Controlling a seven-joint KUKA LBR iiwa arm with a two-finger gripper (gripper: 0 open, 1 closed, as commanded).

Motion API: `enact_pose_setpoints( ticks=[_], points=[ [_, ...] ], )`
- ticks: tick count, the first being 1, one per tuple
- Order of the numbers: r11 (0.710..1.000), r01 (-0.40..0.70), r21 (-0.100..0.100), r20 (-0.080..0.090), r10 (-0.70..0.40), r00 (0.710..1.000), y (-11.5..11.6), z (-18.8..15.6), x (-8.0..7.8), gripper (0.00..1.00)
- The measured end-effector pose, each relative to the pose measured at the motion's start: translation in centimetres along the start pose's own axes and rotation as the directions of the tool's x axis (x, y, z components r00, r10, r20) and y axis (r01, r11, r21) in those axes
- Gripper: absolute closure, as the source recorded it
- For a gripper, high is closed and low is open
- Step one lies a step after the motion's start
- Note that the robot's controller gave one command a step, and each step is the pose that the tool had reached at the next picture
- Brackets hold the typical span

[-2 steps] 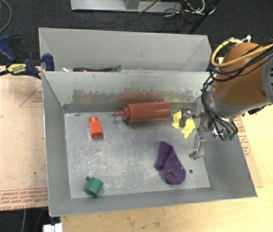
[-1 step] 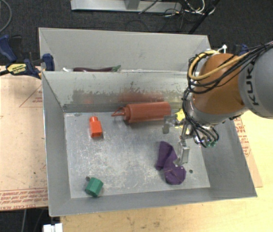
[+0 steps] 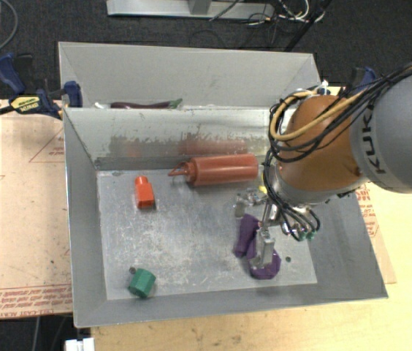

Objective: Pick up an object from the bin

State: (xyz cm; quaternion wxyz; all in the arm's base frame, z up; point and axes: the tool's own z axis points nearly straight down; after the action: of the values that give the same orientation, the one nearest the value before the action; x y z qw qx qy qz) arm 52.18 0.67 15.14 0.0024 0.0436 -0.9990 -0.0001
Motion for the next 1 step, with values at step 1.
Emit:
enact_pose_setpoints(
  ticks=[1],
  points=[
    [0.894,0.447,0.001,0.006,-0.447,0.894,-6.23,6.67,1.63,1.00]
  ],
)
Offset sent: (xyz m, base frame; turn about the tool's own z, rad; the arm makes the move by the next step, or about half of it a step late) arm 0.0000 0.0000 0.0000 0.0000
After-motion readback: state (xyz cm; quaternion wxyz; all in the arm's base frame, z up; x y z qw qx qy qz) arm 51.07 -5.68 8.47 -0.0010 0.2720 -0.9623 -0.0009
